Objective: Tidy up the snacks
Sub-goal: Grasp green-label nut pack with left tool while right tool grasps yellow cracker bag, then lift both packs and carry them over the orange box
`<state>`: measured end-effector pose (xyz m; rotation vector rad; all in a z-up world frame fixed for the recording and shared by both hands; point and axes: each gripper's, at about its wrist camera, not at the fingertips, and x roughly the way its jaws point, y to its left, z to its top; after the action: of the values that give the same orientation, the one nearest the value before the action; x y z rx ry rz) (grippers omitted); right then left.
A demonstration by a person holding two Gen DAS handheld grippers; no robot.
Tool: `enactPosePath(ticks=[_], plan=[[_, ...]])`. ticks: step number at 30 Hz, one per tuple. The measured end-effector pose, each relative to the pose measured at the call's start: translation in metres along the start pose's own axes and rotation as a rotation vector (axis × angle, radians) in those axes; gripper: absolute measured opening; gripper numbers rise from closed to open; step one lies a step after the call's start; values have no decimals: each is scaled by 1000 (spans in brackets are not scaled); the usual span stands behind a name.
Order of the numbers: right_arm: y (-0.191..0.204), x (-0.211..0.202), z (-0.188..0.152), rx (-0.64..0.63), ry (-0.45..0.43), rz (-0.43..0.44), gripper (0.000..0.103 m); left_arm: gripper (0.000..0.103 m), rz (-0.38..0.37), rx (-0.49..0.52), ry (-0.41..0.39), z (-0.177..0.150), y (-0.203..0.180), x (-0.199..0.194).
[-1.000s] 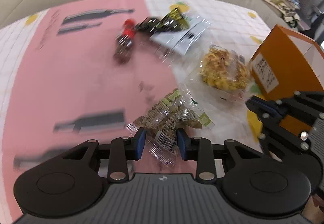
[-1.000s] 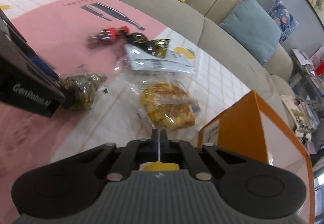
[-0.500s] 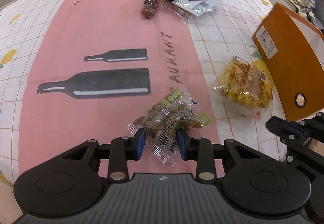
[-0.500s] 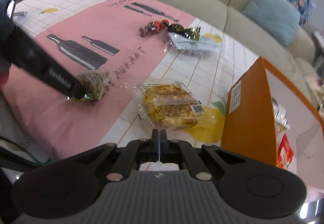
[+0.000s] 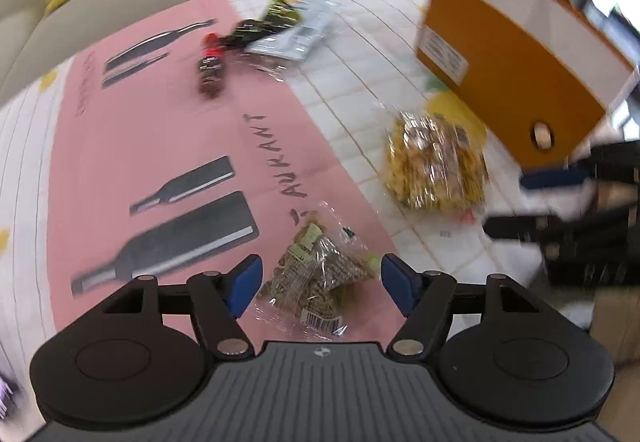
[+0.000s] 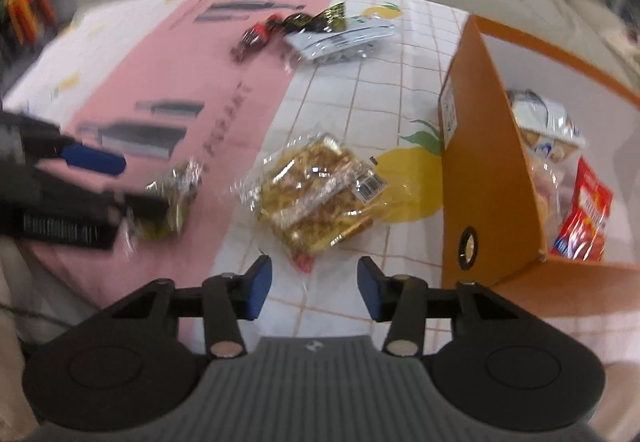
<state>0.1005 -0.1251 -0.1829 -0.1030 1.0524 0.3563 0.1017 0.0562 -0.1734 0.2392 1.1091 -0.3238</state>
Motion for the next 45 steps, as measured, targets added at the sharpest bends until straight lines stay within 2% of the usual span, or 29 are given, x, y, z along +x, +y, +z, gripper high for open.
enactPosePath(ticks=[3,6,9,15,17,22,27,32,35,39,45], plan=[[-11,2,5,128,-8,44,74,80,19,83,37,0,-7,9],[-21,9,9,274,12,95,81,80,9,125,43,0,-13,16],[-25,18,15,361,29,113,89,80,18,143,45,2,-15,24],[-25,37,25,425,61,71,92,78,60,116,44,8,-16,37],[-25,43,27,448,74,70,92,74,64,67,46,10,-11,38],[-19,54,33,458,99,48,94,57,59,-54,39,15,3,39],[-13,66,40,434,112,14,94,52,32,-155,22,14,17,38],[-4,72,45,367,104,-27,95,51,32,-162,17,14,17,40],[0,73,44,311,91,-51,89,51,27,-169,15,14,18,40],[-3,69,42,280,69,-64,71,50,16,-199,11,13,22,39],[-8,63,42,281,68,-51,60,45,-3,-271,6,13,29,35]])
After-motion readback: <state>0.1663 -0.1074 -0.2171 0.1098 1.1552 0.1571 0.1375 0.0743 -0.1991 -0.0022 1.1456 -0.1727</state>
